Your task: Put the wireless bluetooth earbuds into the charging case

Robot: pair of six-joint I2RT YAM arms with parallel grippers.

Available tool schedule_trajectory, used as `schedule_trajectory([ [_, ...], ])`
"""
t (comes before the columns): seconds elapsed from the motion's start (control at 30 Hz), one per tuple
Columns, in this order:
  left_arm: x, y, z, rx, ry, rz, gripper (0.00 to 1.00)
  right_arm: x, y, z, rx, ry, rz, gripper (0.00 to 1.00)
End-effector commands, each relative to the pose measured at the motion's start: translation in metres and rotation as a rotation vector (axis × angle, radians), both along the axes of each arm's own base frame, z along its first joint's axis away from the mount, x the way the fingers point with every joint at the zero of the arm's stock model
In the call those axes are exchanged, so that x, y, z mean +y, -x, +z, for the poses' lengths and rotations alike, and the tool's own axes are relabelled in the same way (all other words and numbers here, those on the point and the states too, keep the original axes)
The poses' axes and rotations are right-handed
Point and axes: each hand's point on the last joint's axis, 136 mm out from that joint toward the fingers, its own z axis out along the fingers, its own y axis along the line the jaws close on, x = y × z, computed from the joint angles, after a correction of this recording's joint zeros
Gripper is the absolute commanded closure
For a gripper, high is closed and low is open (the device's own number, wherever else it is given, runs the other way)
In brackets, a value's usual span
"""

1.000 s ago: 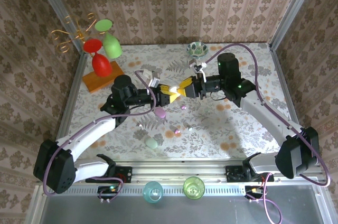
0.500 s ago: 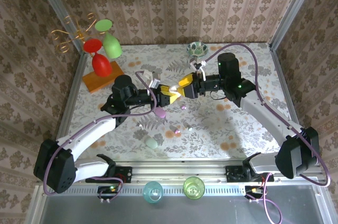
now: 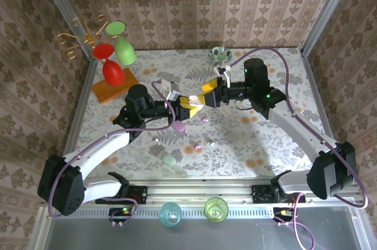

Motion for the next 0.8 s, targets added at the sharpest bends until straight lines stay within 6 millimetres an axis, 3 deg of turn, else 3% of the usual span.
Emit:
schedule_trajectory([
  [0.0,0.0,0.01,0.009,-0.075,0.032,-0.039,1.0,-0.004,-0.007,0.018,-0.046,-0.009,-0.044,0.29],
  [0.17,0.001,0.007,0.006,-0.097,0.03,-0.017,1.0,-0.004,-0.001,0.029,-0.073,-0.032,-0.027,0.22],
  [0.3,0.001,-0.001,0.002,-0.146,0.033,0.033,1.0,-0.005,0.019,0.046,-0.12,-0.079,0.041,0.13],
  [0.47,0.004,-0.01,0.003,-0.257,0.042,0.095,1.0,-0.019,0.029,0.06,-0.178,-0.124,-0.01,0.06],
  [0.53,0.005,-0.018,0.003,-0.283,0.035,0.133,1.0,-0.031,0.017,0.063,-0.172,-0.132,-0.114,0.06],
  [0.63,0.007,-0.027,0.005,-0.306,0.034,0.182,1.0,-0.061,-0.018,0.057,-0.126,-0.131,-0.354,0.0],
  [0.77,0.009,-0.034,0.007,-0.347,0.029,0.21,1.0,-0.118,-0.071,0.027,0.021,-0.134,-0.708,0.0],
])
